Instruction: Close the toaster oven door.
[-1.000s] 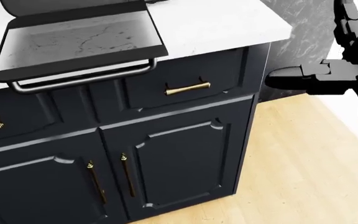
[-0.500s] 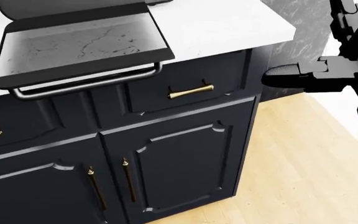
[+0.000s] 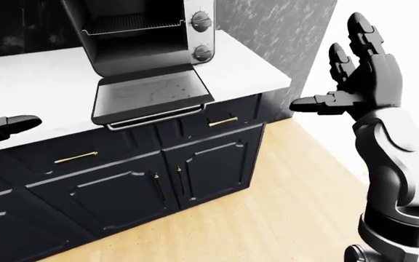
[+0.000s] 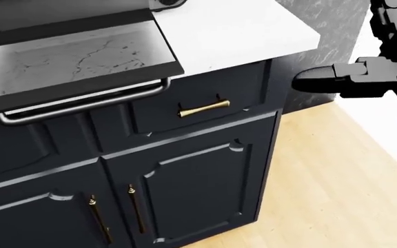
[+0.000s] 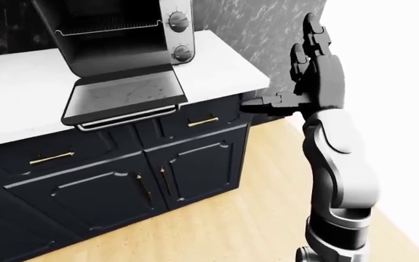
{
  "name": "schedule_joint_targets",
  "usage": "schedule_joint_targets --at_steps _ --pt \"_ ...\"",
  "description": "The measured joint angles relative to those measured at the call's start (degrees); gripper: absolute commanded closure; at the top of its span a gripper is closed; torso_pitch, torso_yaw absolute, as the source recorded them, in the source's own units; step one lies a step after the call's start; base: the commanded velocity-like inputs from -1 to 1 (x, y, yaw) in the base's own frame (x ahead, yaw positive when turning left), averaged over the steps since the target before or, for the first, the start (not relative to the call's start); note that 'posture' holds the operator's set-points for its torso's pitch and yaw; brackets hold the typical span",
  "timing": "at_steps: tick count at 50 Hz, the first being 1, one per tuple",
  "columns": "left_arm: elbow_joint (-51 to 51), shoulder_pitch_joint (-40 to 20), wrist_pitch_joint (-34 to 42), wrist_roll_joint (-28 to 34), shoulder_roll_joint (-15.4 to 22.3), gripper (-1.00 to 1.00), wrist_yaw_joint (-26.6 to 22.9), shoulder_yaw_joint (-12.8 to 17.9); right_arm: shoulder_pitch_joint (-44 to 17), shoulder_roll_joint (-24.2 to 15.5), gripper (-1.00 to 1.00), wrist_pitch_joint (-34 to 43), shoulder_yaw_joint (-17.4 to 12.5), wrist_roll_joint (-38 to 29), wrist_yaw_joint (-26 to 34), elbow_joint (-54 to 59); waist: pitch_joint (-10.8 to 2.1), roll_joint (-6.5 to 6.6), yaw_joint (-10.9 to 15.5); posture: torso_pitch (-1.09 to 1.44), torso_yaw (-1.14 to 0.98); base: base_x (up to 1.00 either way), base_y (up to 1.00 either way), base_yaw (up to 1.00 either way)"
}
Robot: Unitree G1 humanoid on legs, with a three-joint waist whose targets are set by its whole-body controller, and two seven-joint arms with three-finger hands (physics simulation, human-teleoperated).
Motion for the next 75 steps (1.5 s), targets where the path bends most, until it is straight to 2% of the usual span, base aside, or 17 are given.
schedule_joint_targets --at_steps 3,5,11,16,24,26,29,31,34,36,42,49,56,60,62,67,75 --pt "0.56 0.13 0.61 -0.30 -0.12 -1.00 -0.42 -1.02 0.66 0.08 -1.00 0.59 -0.47 -0.32 -0.38 0.90 0.00 0.13 -0.31 0.00 0.00 0.09 0.00 0.00" --pt "0.58 0.18 0.77 -0.31 -0.10 -1.00 -0.45 -0.82 0.58 0.04 -1.00 0.83 -0.36 -0.38 -0.46 0.87 0.02 1.11 -0.11 0.00 0.00 0.08 0.00 0.00" --pt "-0.07 -0.20 -0.12 -0.17 0.76 -1.00 -0.30 0.33 0.06 0.14 -1.00 0.27 -0.10 -0.12 -0.31 -0.10 0.03 6.32 -0.14 0.00 0.00 0.08 0.00 0.00" --pt "1.42 0.53 0.04 0.10 0.39 -1.00 0.08 0.82 0.92 0.77 -1.00 1.03 1.42 0.39 0.25 0.52 0.31 5.19 0.64 0.00 0.00 0.08 0.00 0.00" --pt "0.11 -0.02 0.16 -0.08 0.72 -1.00 0.08 0.66 0.14 0.27 -1.00 0.10 0.45 0.16 0.11 -0.53 -0.34 -0.99 0.72 0.00 0.00 0.09 0.00 0.00" --pt "0.06 0.29 0.11 -0.19 0.04 -1.00 -0.11 -0.10 0.69 0.16 -1.00 0.09 -0.11 -0.03 0.01 -0.28 0.10 0.24 0.02 0.00 0.00 0.09 0.00 0.00" --pt "0.57 0.35 0.60 -0.35 0.12 -1.00 -0.46 -0.61 1.13 0.23 -1.00 0.93 -0.37 -0.40 -0.32 0.51 0.02 0.58 -0.23 0.00 0.00 0.09 0.00 0.00" --pt "0.67 0.18 0.66 -0.33 0.35 -1.00 -0.44 -0.30 0.81 0.17 -1.00 1.09 -0.18 -0.48 -0.33 0.40 0.07 1.58 -0.05 0.00 0.00 0.08 0.00 0.00" --pt "0.31 -0.09 0.28 -0.27 0.76 -1.00 -0.30 0.21 0.48 0.12 -1.00 0.76 -0.07 -0.35 -0.12 -0.32 0.42 3.84 -0.11 0.00 0.00 0.09 0.00 0.00" --pt "0.09 -0.21 -0.05 -0.23 0.99 -1.00 -0.23 0.41 0.23 0.06 -1.00 0.58 -0.03 -0.28 -0.01 -0.48 0.09 6.25 -0.24 0.00 0.00 0.09 0.00 0.00" --pt "1.47 0.31 0.41 -0.04 0.91 -1.00 0.22 0.95 0.85 0.80 -1.00 1.48 1.44 0.23 0.57 0.23 0.17 4.84 0.77 0.00 0.00 0.09 0.01 0.00" --pt "0.37 -0.38 0.38 -0.33 1.32 -1.00 0.19 0.78 -0.35 0.13 -1.00 0.94 0.42 0.08 0.33 -0.99 -0.18 -0.90 0.69 0.00 0.00 0.09 0.04 0.00" --pt "0.80 -0.07 0.84 -0.68 0.82 -1.00 -0.27 -0.24 0.34 0.11 -1.00 1.69 -0.16 -0.41 -0.23 0.11 0.11 1.41 -0.16 0.00 0.00 0.09 0.05 0.00" --pt "0.24 -0.28 0.32 -0.63 1.28 -1.00 -0.11 0.46 0.03 0.12 -1.00 1.29 0.06 -0.26 -0.07 -0.73 0.34 4.26 -0.29 0.00 0.00 0.09 0.11 0.00" --pt "0.16 -0.36 0.02 -0.61 1.50 -1.00 -0.09 0.61 -0.23 0.10 -1.00 1.13 0.15 -0.24 0.00 -0.64 -0.24 6.80 -0.35 0.00 0.00 0.10 0.11 0.00" --pt "1.18 0.36 0.29 -0.34 1.11 -1.00 0.32 1.13 0.66 0.92 -1.00 1.64 1.53 0.17 0.49 -0.01 0.17 5.63 0.58 0.00 0.00 0.09 0.12 0.00" --pt "0.72 -0.04 0.29 -0.42 1.35 -1.00 0.18 0.86 -0.17 0.52 -1.00 0.85 0.70 -0.05 0.34 -0.84 -0.08 -1.07 0.65 0.00 0.00 0.09 0.11 0.00"
